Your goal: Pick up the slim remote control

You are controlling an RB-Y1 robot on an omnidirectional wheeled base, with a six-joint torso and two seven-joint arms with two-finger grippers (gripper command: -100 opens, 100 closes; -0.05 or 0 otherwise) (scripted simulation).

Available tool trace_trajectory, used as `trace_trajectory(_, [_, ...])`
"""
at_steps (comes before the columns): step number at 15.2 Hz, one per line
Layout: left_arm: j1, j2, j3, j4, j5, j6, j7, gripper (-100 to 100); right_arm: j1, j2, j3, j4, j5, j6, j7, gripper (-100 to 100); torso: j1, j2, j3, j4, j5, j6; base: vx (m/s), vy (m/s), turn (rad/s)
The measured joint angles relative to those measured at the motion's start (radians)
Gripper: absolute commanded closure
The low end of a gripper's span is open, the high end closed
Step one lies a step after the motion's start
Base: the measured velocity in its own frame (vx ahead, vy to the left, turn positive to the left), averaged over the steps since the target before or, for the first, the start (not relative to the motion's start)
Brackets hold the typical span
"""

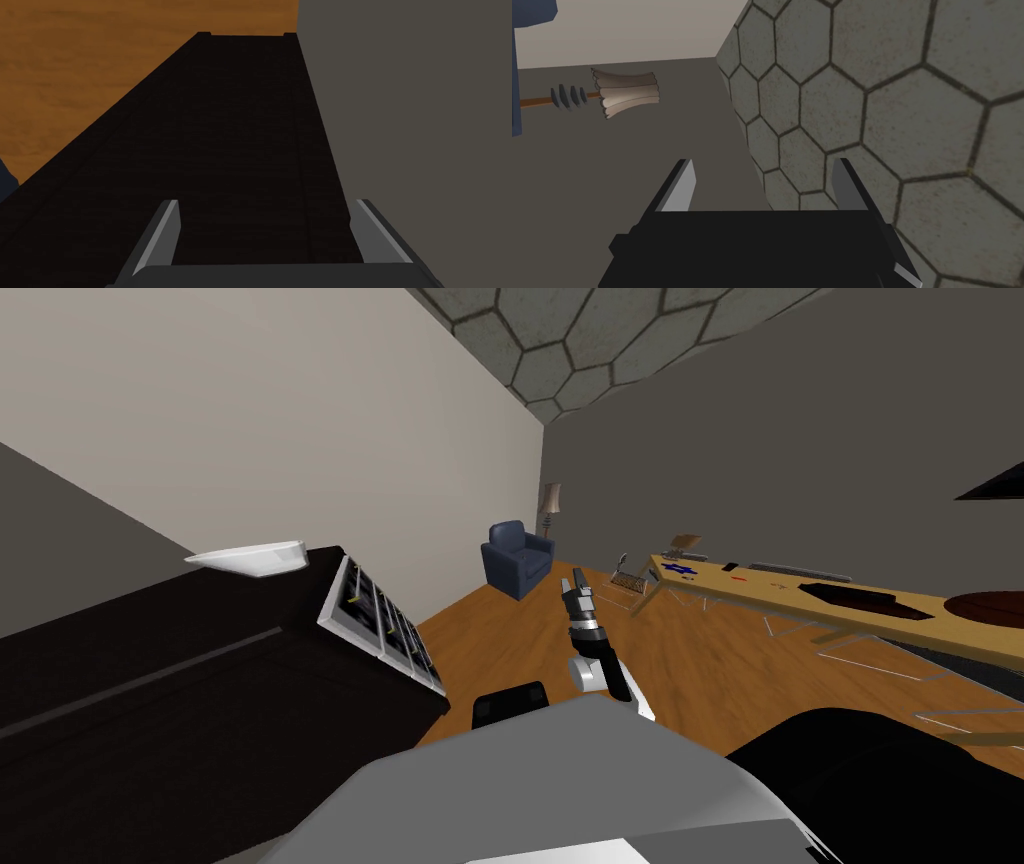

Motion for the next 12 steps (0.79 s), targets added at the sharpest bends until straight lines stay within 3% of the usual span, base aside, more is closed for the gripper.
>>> trace_trajectory(1, [-0.006,0.033,-0.021,-0.005,0.005,-0.012,0.007,-100,0.000,0.000,0.000,0.000,0.000,0.000,0.000,0,0.001,-0.001,-0.001,0.000,0.000,0.000,0.085,0.124,-0.140])
trace_trajectory(4, [-0.020,0.062,-0.093,0.042,0.023,-0.048,0.019,-100,0.000,0.000,0.000,0.000,0.000,0.000,0.000,0,0.003,-0.002,-0.001,0.000,0.000,0.000,0.085,0.129,-0.098])
trace_trajectory(9, [-0.038,0.100,-0.185,0.098,0.038,-0.108,0.050,-100,0.000,0.000,0.000,0.000,0.000,0.000,0.000,0,0.006,-0.003,-0.002,-0.001,0.002,0.000,0.094,0.167,-0.139])
trace_trajectory(12, [-0.050,0.103,-0.238,0.134,0.050,-0.148,0.064,-100,0.000,0.000,0.000,0.000,0.000,0.000,0.000,0,0.006,-0.004,-0.002,-0.001,0.002,0.000,0.100,0.157,-0.111])
